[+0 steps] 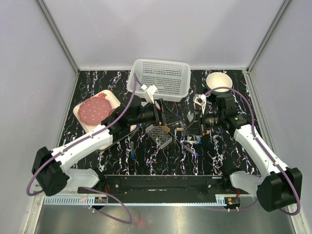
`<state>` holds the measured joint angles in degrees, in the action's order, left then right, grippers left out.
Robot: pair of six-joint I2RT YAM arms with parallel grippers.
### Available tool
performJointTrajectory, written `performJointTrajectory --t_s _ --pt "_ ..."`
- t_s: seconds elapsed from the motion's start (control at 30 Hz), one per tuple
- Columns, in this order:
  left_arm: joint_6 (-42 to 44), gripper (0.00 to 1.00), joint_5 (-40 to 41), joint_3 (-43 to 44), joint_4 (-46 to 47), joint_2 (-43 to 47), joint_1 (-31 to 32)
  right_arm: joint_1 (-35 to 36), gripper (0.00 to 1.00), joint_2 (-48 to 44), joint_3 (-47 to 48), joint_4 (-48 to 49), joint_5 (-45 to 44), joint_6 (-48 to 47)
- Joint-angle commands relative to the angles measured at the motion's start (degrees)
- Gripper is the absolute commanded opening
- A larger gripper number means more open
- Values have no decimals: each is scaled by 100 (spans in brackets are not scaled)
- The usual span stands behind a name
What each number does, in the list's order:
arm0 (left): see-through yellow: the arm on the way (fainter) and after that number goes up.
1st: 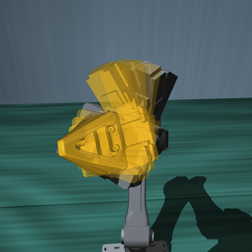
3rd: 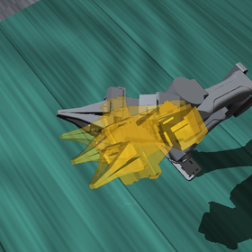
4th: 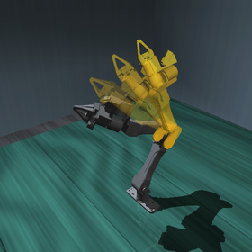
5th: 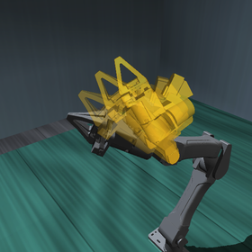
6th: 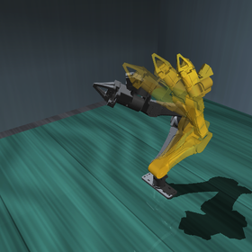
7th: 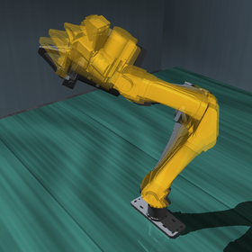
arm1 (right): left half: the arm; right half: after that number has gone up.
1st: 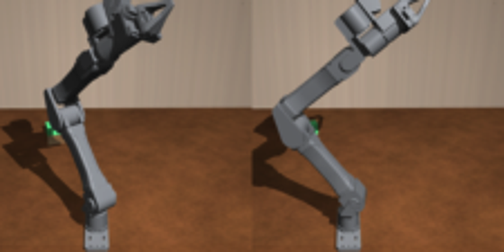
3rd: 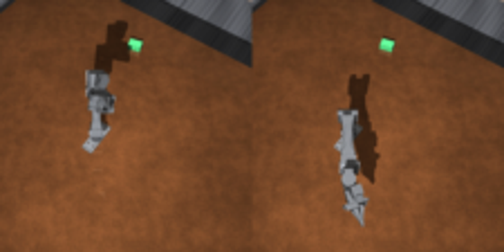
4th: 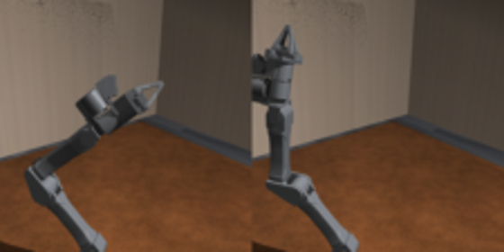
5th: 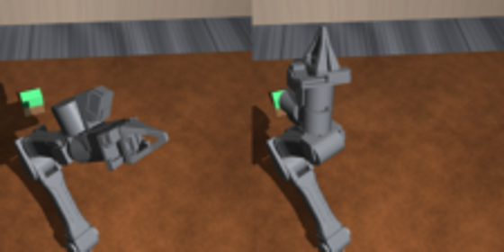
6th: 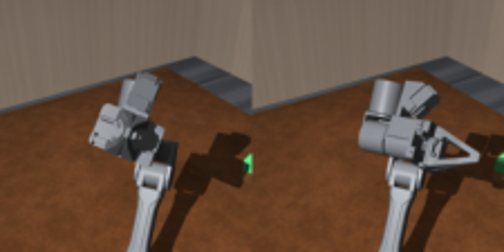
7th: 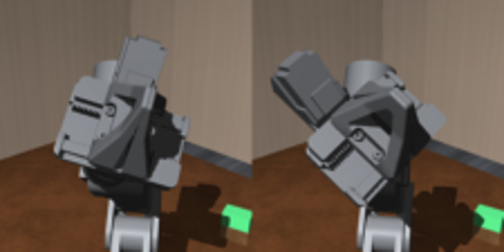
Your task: Organize the chemistry lab equipment
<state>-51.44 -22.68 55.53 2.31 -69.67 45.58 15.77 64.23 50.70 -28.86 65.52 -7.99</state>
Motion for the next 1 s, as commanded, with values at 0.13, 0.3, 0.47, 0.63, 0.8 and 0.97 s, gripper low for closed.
performJointTrajectory --t_s 0.13,0.3,0.47,0.63,0.8,0.97 --pt "222 65 -396 740 -326 -591 144 75 6 -174 -42 -128 23 -379" --pt "249 55 -317 828 -459 -723 188 84 6 -200 -60 -137 14 -414" --pt "240 49 -272 837 -407 -741 240 84 6 -200 -60 -146 31 -432" --pt "222 41 -237 828 -389 -767 258 93 6 -191 -60 -155 40 -440" --pt "187 40 -185 828 -354 -759 258 102 6 -200 -86 -164 66 -449" --pt "187 37 -97 837 -354 -750 249 111 6 -209 -95 -181 75 -458"
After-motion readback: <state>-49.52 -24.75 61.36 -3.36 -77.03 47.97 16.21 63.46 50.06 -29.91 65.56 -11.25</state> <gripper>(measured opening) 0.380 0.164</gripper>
